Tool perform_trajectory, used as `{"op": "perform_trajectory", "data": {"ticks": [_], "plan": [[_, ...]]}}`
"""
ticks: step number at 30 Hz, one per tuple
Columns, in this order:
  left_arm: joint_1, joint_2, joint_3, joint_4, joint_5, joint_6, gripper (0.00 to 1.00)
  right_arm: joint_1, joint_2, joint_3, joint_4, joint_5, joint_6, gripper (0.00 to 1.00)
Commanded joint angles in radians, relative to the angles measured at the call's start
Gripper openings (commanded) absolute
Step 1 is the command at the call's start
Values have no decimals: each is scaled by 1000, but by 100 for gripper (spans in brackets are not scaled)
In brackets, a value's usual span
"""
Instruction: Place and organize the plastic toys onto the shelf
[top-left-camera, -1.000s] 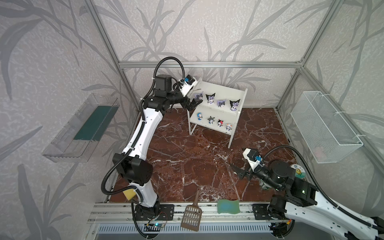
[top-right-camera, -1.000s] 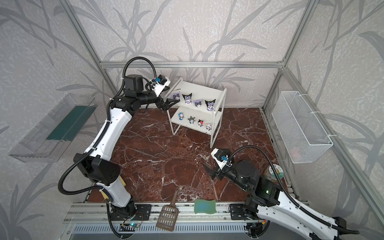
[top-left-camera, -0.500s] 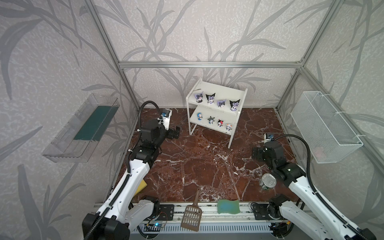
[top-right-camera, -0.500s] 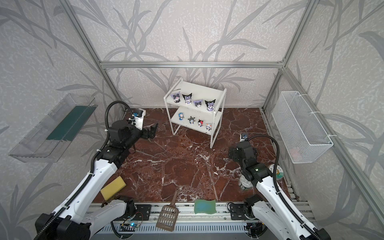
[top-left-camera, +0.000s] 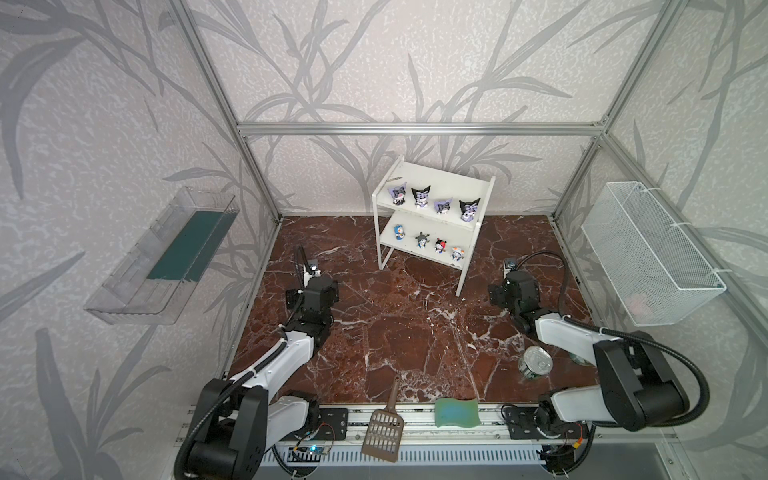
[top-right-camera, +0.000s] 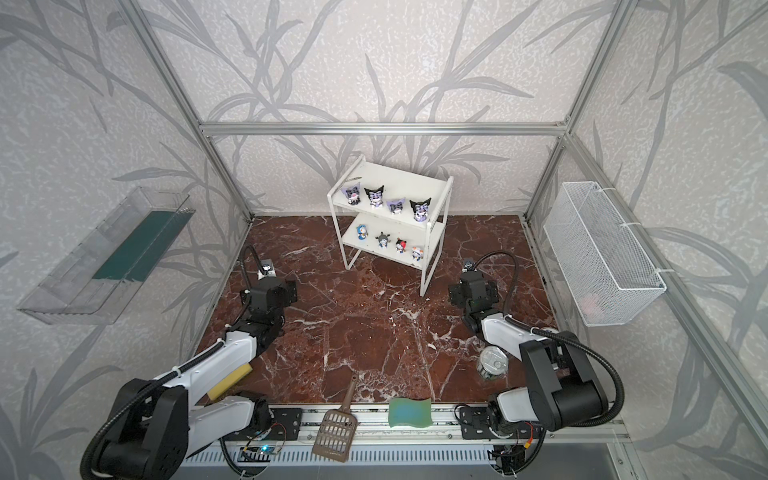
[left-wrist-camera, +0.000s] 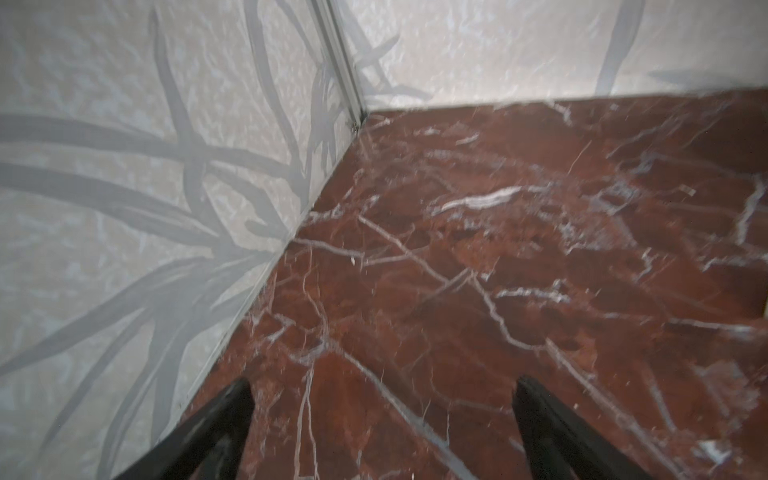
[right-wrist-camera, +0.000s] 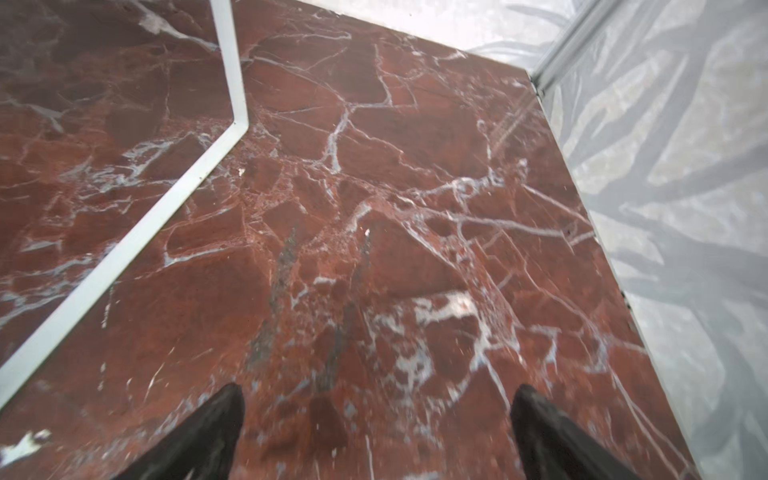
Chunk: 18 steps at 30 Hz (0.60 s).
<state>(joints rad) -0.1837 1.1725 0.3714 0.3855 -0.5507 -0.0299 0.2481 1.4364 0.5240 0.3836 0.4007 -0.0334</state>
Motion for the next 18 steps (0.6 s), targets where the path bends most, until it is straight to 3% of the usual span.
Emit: {"op": "perform_trajectory", "data": {"ticks": [1,3,5,8,11,15,18], "plan": [[2,41,-92,326,-26,39,99,-25,44,-56,332,-16,-66,99],[6,88,-91,375,-45,56,99,-49,67,-105,446,-55,-54,99],[8,89,-55,284,-4,43,99,-61,85,-133,501,-68,-35,99],[16,126,-34,295,49,39,99,-64,88,-140,485,-83,-33,99],[20,116,3,191,133,-30,99,-63,171,-176,683,-72,-55,99],[17,122,3,195,132,-24,99,-66,106,-138,499,-77,-31,99],[20,113,-24,258,137,-2,99,-66,126,-152,562,-74,-33,99]]}}
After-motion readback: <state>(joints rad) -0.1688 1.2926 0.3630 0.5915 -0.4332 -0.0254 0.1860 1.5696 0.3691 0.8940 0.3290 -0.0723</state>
